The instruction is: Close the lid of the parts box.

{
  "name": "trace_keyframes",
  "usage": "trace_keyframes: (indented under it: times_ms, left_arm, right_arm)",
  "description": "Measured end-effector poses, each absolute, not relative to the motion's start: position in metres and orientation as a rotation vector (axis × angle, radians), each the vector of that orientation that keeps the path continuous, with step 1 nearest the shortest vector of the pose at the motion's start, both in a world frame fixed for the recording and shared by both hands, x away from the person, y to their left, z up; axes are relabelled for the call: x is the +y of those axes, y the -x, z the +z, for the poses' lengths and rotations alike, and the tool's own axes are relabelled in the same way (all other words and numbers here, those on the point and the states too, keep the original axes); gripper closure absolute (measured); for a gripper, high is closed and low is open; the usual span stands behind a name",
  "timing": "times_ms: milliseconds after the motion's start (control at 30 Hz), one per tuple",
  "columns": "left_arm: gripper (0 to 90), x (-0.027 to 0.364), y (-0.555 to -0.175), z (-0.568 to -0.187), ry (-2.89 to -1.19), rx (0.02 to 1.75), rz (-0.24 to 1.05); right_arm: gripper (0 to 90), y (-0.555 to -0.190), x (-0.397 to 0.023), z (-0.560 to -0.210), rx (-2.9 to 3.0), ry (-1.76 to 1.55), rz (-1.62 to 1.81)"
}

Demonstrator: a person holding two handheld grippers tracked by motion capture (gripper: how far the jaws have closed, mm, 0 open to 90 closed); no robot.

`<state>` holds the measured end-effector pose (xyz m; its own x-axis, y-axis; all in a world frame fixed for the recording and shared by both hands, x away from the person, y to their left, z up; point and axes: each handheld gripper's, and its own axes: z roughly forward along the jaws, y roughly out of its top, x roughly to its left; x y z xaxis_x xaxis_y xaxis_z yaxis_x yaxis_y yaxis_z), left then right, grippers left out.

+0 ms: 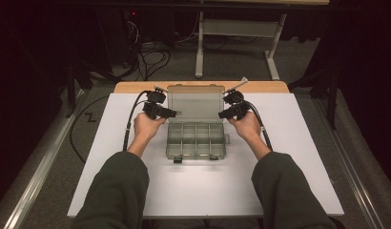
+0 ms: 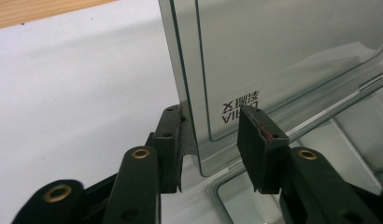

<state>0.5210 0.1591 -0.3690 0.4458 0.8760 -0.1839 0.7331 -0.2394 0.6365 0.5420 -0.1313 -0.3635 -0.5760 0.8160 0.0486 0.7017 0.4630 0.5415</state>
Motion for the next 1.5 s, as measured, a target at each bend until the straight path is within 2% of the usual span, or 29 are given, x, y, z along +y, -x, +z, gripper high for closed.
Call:
trace_keyframes:
  times_ms: [133, 400, 900, 1500]
  left_arm:
    - [59.2, 0.158, -0.522, -0.368, -1.982, 1.352, 0.259]
    - [59.6, 0.165, -0.52, -0.362, -1.992, 1.309, 0.29]
    - [67.7, 0.167, -0.514, -0.357, -2.036, 1.274, 0.35]
    - [67.9, 0.169, -0.509, -0.353, -2.041, 1.254, 0.322]
  right_arm:
    - [77.2, -0.543, -0.132, -0.363, 2.5, -1.312, 0.767]
    - [77.5, -0.542, -0.132, -0.363, 2.503, -1.292, 0.767]
    - [76.4, -0.541, -0.13, -0.363, 2.502, -1.289, 0.78]
    - [72.2, -0.537, -0.136, -0.348, 2.48, -1.286, 0.885]
